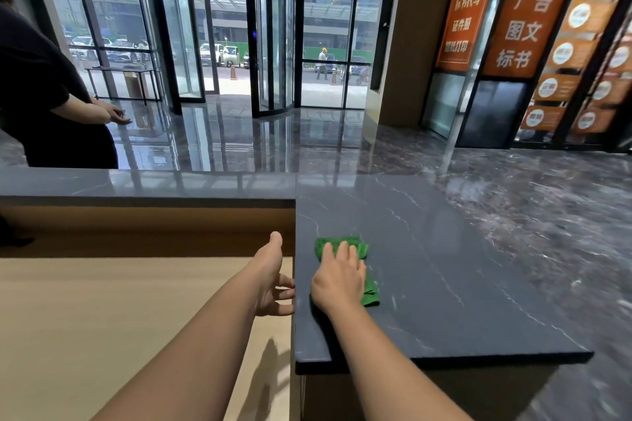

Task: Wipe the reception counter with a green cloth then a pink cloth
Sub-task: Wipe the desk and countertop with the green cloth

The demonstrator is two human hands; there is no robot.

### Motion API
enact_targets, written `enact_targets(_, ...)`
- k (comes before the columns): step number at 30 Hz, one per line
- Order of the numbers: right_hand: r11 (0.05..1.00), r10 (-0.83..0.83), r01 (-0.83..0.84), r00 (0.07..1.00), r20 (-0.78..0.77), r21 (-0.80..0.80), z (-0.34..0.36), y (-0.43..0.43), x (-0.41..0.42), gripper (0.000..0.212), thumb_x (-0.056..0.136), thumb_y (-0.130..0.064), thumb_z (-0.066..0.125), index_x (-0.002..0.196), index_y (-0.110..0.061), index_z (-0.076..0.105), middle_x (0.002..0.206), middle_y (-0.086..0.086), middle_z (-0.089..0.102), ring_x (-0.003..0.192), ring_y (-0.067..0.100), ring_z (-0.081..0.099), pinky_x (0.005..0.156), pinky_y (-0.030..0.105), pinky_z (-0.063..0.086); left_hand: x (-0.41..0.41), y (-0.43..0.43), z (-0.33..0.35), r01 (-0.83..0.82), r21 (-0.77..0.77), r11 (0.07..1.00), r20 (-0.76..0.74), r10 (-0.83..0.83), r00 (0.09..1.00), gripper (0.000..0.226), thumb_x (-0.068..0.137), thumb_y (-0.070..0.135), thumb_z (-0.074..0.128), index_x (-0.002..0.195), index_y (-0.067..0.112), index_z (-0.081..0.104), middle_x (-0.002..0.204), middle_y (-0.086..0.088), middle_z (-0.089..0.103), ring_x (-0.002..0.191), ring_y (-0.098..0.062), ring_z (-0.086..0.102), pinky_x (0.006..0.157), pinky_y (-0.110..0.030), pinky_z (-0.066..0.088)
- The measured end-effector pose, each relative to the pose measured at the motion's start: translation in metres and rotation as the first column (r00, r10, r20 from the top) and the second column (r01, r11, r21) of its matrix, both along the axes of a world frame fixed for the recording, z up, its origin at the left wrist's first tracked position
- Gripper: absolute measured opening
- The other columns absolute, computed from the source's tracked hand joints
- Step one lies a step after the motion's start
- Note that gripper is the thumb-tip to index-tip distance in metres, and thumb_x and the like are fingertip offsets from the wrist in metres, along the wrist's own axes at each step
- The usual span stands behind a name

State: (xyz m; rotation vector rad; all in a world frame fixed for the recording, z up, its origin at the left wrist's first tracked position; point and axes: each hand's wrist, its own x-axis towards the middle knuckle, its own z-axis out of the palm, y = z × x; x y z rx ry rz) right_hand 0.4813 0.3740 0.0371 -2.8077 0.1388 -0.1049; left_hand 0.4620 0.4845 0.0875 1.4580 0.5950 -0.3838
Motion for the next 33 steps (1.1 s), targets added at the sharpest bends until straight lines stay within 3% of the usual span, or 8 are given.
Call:
enact_targets(6,0.957,0.283,-0.284,0.959,-0.024,-0.055,0.003,0.035,-0.017,0.060,0.099,-0.020,0.042,0.154,-0.023,0.018,0.163,0.008,0.005,0.150,0.025,0.001,0.122,0.042,0.005,-0.008,0.005,0.002,0.022,-0.097,0.995,0.003,-0.022,1.000,0.069,0.094,0.067,0.021,0.142,0.022,0.039,0.115,-0.014,0.061,0.090,-0.028,0.059,0.073,-0.043,0.051)
enact_targets(8,0.928,0.363,-0.366,0.930,-0.051,-0.063,0.005,0.018,-0.017,0.057,0.100,-0.020,0.039,0.153,-0.026,0.021,0.163,0.005,0.008,0.150,0.022,0.005,0.121,0.039,0.010,-0.011,0.004,0.003,0.021,-0.117,0.993,0.004,-0.021,1.000,0.069,0.091,0.070,0.023,0.130,0.020,0.051,0.120,-0.015,0.060,0.092,-0.024,0.058,0.071,-0.043,0.051)
enact_targets(10,0.921,0.380,-0.384,0.923,-0.055,-0.072,0.007,-0.008,-0.017,0.055,0.100,-0.020,0.037,0.153,-0.028,0.024,0.163,0.001,0.011,0.150,0.018,0.008,0.121,0.036,0.012,-0.014,0.002,0.006,0.023,-0.129,0.991,0.014,-0.021,1.000,0.064,0.093,0.068,0.023,0.108,0.017,0.058,0.100,-0.012,0.060,0.081,-0.021,0.055,0.070,-0.041,0.048)
enact_targets(12,0.940,0.329,-0.332,0.943,-0.052,-0.074,0.007,-0.037,-0.021,0.055,0.100,-0.018,0.036,0.152,-0.030,0.025,0.163,-0.003,0.011,0.150,0.015,0.008,0.119,0.033,0.011,-0.020,0.000,0.008,0.023,-0.131,0.991,0.026,-0.020,0.999,0.052,0.097,0.062,0.023,0.084,0.019,0.049,0.082,-0.009,0.056,0.069,-0.018,0.050,0.072,-0.039,0.045)
enact_targets(16,0.982,0.162,-0.168,0.984,-0.072,-0.083,0.006,-0.099,-0.030,0.057,0.099,-0.016,0.035,0.152,-0.032,0.025,0.163,-0.005,0.011,0.150,0.012,0.007,0.119,0.030,0.010,-0.034,-0.001,0.011,0.015,-0.150,0.989,0.049,-0.007,0.999,0.043,0.099,0.057,0.026,0.095,0.019,0.044,0.083,-0.007,0.051,0.069,-0.017,0.050,0.080,-0.039,0.047)
enact_targets(21,0.997,-0.044,0.039,0.996,-0.077,-0.059,0.007,-0.139,-0.040,0.056,0.098,-0.015,0.035,0.152,-0.029,0.027,0.162,-0.001,0.013,0.150,0.015,0.009,0.120,0.029,0.010,-0.046,-0.001,0.012,0.074,-0.151,0.986,0.064,-0.064,0.996,0.050,0.099,0.058,0.026,0.078,0.018,0.045,0.078,-0.007,0.052,0.073,-0.017,0.053,0.089,-0.041,0.048)
enact_targets(27,0.976,-0.207,0.204,0.978,-0.034,-0.076,0.002,-0.082,-0.045,0.056,0.100,-0.021,0.033,0.154,-0.024,0.017,0.163,0.004,0.008,0.150,0.023,0.007,0.121,0.037,0.012,-0.051,0.000,0.011,0.121,-0.122,0.985,0.086,-0.111,0.990,0.054,0.098,0.060,0.024,0.081,0.016,0.049,0.077,-0.006,0.054,0.071,-0.016,0.053,0.079,-0.034,0.047)
enact_targets(33,0.996,-0.082,0.083,0.996,0.020,-0.030,0.003,0.005,-0.063,0.058,0.100,-0.018,0.036,0.155,-0.023,0.016,0.163,0.006,0.006,0.150,0.024,0.003,0.122,0.042,0.008,-0.054,0.001,0.013,0.122,-0.089,0.989,0.113,-0.111,0.987,0.053,0.099,0.059,0.023,0.077,0.017,0.047,0.076,-0.006,0.054,0.065,-0.016,0.049,0.067,-0.030,0.045)
